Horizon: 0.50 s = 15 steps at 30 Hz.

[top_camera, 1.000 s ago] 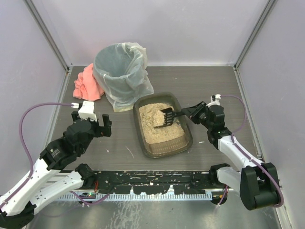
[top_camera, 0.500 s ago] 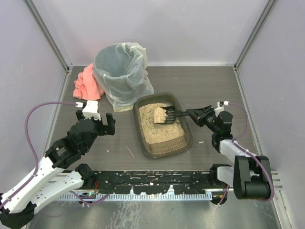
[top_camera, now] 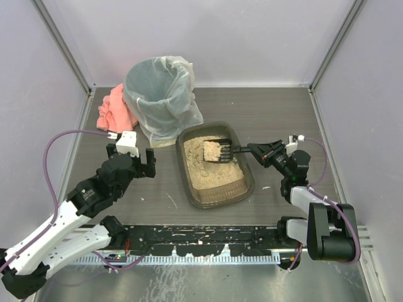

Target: Clean the litter box

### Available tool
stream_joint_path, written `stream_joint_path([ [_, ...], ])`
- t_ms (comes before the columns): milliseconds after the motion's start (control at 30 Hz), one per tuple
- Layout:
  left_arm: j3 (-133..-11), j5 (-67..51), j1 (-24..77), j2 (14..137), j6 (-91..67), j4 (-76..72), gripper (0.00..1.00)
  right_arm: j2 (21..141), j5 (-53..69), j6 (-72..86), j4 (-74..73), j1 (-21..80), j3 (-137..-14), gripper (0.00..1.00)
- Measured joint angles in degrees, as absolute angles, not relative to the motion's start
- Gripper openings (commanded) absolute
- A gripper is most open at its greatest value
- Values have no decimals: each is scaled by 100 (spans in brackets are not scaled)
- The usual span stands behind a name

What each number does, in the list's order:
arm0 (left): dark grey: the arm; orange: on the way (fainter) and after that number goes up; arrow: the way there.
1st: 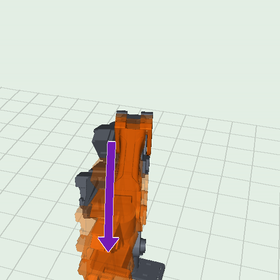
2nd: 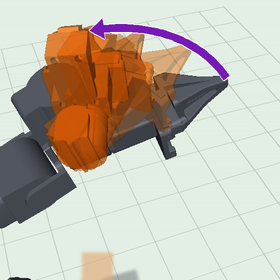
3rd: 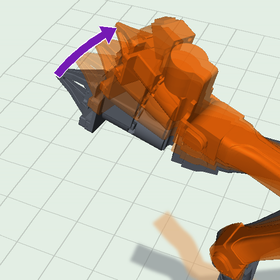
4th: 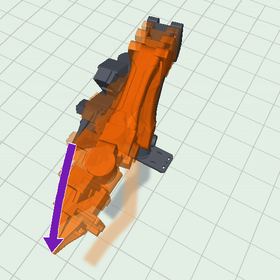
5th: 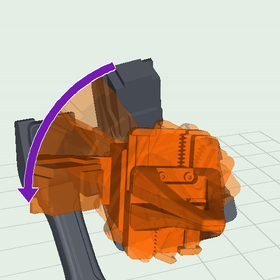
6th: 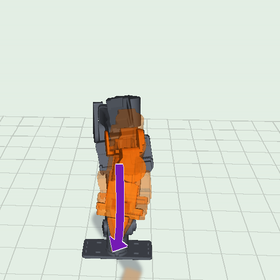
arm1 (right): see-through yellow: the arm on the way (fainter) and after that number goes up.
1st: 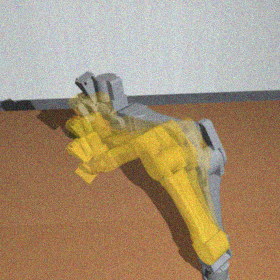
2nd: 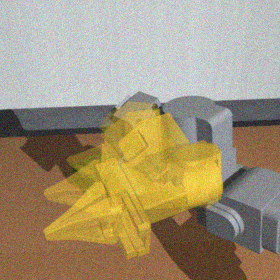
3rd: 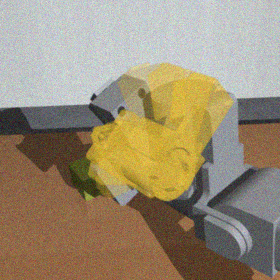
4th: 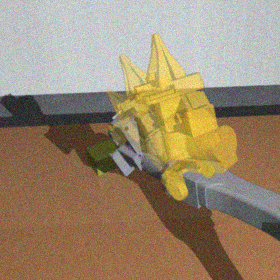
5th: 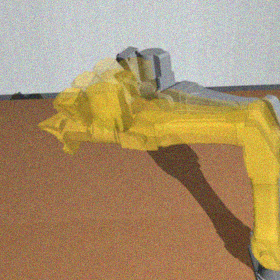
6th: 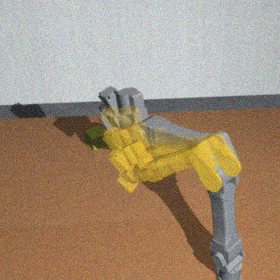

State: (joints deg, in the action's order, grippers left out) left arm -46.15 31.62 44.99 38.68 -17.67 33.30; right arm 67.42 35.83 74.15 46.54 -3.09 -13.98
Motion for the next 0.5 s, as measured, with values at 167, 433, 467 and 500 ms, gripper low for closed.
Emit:
stream_joint_path([
  [167, -4633, 3111, 4499, 4071, -1763, 3398, 98, 6674, 3583, 7413, 4727, -360, -1295, 1],
  [433, -4821, 2958, 4499, 3968, -1688, 3800, 98, 6790, 3664, 7570, 5013, -346, -1186, 1],
  [467, -4821, 2956, 4499, 3916, -1686, 3857, 98, 6783, 3651, 7612, 5068, -377, -1153, 1],
  [500, -4821, 2956, 4499, 3889, -1686, 3898, 98, 6775, 3610, 7631, 5089, -399, -1133, 1],
])
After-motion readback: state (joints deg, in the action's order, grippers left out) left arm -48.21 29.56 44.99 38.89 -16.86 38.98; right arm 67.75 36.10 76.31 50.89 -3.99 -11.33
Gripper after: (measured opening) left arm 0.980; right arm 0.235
